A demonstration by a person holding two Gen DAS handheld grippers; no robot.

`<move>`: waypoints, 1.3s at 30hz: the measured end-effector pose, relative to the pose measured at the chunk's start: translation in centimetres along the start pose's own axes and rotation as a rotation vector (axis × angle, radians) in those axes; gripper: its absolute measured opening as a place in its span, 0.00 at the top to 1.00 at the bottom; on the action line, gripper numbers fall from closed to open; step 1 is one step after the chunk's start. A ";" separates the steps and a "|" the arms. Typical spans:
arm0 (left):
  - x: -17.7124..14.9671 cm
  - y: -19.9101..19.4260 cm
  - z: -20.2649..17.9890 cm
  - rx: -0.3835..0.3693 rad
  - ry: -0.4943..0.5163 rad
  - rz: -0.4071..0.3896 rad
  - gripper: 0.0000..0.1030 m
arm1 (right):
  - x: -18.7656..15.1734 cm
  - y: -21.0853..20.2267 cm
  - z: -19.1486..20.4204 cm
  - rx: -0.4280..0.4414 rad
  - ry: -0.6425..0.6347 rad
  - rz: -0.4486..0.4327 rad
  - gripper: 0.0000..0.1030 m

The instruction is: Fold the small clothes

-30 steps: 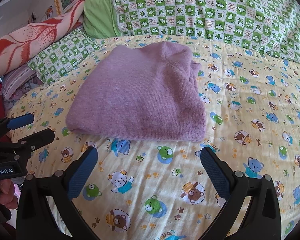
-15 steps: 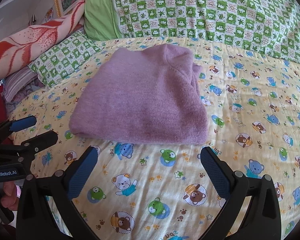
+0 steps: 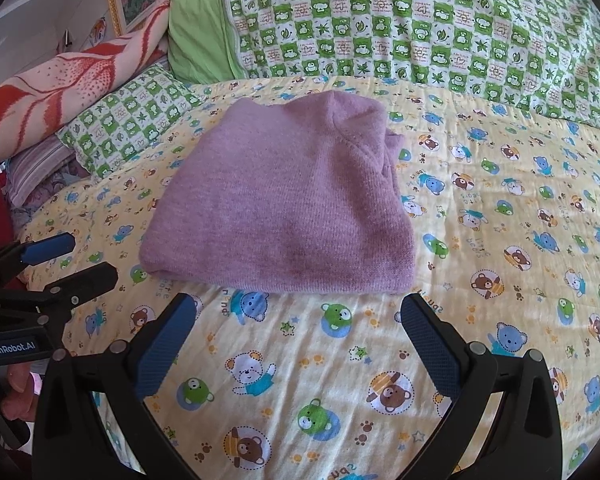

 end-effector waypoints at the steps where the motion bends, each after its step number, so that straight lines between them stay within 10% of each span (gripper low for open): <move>1: 0.0 0.0 0.0 0.000 0.001 0.000 0.12 | 0.0 0.0 -0.1 0.001 -0.001 -0.001 0.01; 39: 2.2 1.1 0.0 -0.016 -0.037 0.010 0.12 | 2.4 -0.3 -1.7 0.006 0.064 -0.019 0.01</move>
Point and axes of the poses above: each gripper's, at about its wrist camera, not at the fingertips, and y roughly the way its jaws point, z to its left, x to its top, the point moved 3 cm from there along y, roughly the way its jaws point, and after that the axes turned 7 degrees about -y, right-handed, at the moved point
